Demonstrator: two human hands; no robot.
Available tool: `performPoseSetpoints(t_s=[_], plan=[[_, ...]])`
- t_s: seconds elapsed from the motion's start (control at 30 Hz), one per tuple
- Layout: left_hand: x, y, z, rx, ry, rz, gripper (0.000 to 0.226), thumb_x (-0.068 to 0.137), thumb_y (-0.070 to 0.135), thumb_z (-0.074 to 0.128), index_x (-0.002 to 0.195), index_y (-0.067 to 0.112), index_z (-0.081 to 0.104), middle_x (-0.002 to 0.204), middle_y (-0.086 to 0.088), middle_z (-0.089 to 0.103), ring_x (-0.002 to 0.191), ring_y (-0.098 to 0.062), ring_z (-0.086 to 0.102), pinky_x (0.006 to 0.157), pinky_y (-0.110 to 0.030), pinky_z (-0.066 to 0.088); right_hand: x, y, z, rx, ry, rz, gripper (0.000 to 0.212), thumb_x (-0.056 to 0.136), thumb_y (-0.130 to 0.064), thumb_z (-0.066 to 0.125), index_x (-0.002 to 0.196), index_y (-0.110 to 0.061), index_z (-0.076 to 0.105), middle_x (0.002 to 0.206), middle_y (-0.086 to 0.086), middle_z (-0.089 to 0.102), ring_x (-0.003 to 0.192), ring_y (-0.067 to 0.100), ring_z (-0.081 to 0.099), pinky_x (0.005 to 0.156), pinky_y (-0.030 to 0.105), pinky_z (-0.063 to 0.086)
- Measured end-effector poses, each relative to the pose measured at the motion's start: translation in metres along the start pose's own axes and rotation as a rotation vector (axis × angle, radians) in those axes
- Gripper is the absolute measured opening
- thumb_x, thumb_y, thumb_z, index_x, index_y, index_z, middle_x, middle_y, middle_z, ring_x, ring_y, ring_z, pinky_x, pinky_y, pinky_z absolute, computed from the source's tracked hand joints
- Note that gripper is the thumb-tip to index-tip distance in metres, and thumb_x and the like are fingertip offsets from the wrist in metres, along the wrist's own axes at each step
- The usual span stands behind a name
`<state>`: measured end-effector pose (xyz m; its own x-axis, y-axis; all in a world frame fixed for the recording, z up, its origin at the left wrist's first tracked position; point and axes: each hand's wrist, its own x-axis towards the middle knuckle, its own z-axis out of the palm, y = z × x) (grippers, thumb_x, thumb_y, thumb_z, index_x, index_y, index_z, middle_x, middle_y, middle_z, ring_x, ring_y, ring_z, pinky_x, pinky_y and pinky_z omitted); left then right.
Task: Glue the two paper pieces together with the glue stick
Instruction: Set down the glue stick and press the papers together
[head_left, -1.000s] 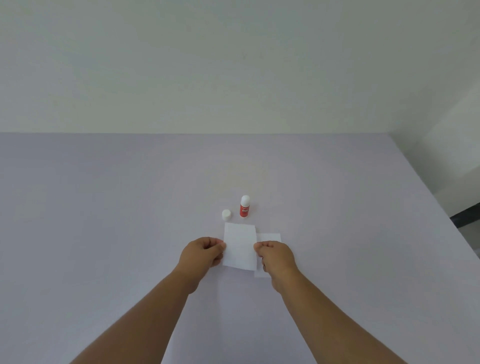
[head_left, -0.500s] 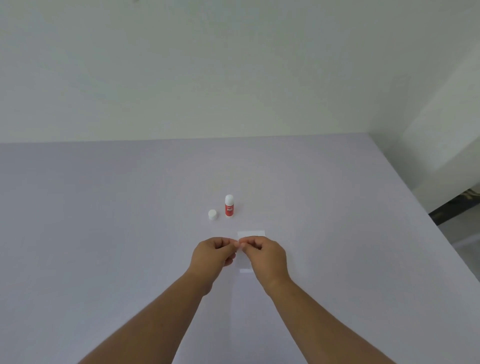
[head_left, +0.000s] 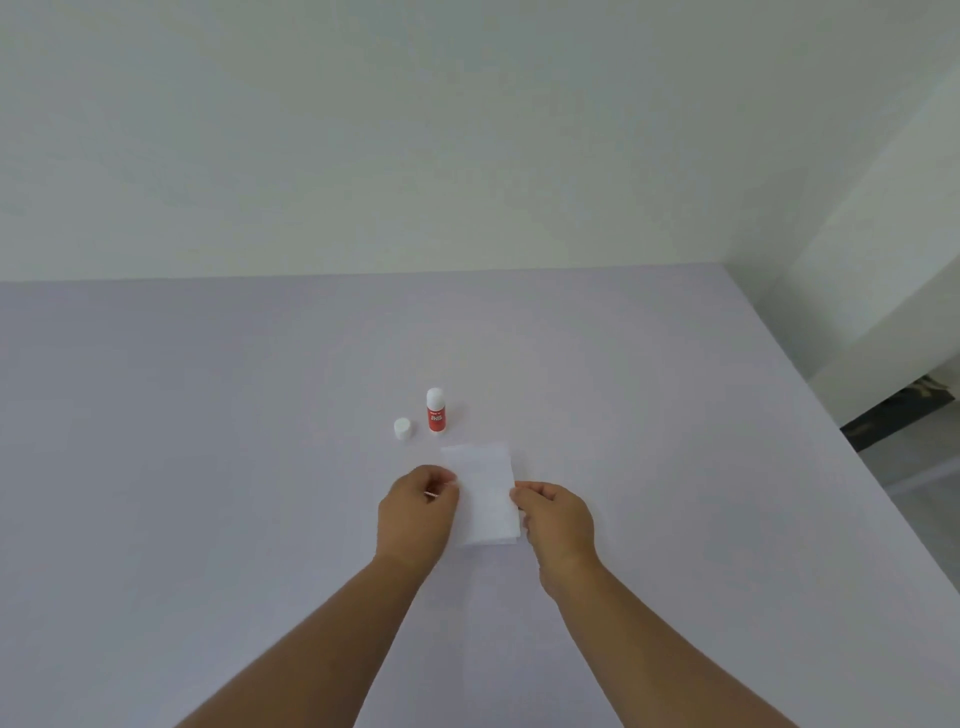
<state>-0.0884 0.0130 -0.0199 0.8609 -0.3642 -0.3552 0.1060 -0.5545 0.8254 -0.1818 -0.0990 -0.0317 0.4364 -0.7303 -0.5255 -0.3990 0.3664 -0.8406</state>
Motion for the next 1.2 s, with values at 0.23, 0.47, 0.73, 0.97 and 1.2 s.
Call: performPoseSetpoints(t_s=[0.23,0.47,0.73,0.97,1.2], plan=[[0.016,-0.018,0.008,-0.087,-0.092,-0.242,0.016,0.086,0.022,0.063,0.076,0.011,0.07,0.067,-0.002,0.064,0.06,-0.015,0.057,0.056,-0.022,0.043,0.022,0.007,-0.008,-0.054,-0.02,0.061,0.008,0.08,-0.014,0.063,0.074,-0.013,0.068,0.064,-0.001,0.058,0.058,0.012,0.049,0.06,0.028,0.042],[0.029,-0.023,0.013,0.053,-0.107,-0.244,0.022,0.084,0.022,0.058,0.071,0.006,0.065,0.061,-0.001,0.057,0.056,-0.017,0.049,0.052,-0.023,0.039,0.04,0.017,-0.005,-0.343,-0.015,-0.027,0.012,0.078,-0.027,0.066,0.075,-0.015,0.068,0.078,0.002,0.068,0.074,0.018,0.06,0.072,0.035,0.051],[0.035,-0.024,0.018,0.189,-0.102,-0.216,0.023,0.078,0.019,0.056,0.058,0.012,0.047,0.059,-0.003,0.047,0.055,-0.019,0.04,0.049,-0.025,0.032,0.043,0.019,0.002,-0.513,0.012,-0.052,0.011,0.075,-0.023,0.061,0.066,-0.019,0.058,0.078,0.001,0.066,0.075,0.019,0.061,0.072,0.035,0.053],[0.035,-0.025,0.02,0.244,-0.082,-0.205,0.031,0.079,0.02,0.056,0.05,0.016,0.044,0.05,0.004,0.044,0.047,-0.014,0.039,0.044,-0.021,0.03,0.042,0.018,0.004,-0.551,0.013,-0.048,0.01,0.074,-0.021,0.059,0.066,-0.017,0.057,0.075,0.0,0.064,0.069,0.017,0.057,0.063,0.029,0.048],[0.037,-0.027,0.021,0.277,-0.064,-0.194,0.037,0.082,0.023,0.055,0.047,0.02,0.042,0.048,0.007,0.044,0.046,-0.012,0.04,0.044,-0.022,0.029,0.042,0.018,0.005,-0.58,0.016,-0.051,0.009,0.076,-0.022,0.058,0.068,-0.017,0.058,0.079,0.001,0.066,0.074,0.018,0.06,0.066,0.032,0.05]])
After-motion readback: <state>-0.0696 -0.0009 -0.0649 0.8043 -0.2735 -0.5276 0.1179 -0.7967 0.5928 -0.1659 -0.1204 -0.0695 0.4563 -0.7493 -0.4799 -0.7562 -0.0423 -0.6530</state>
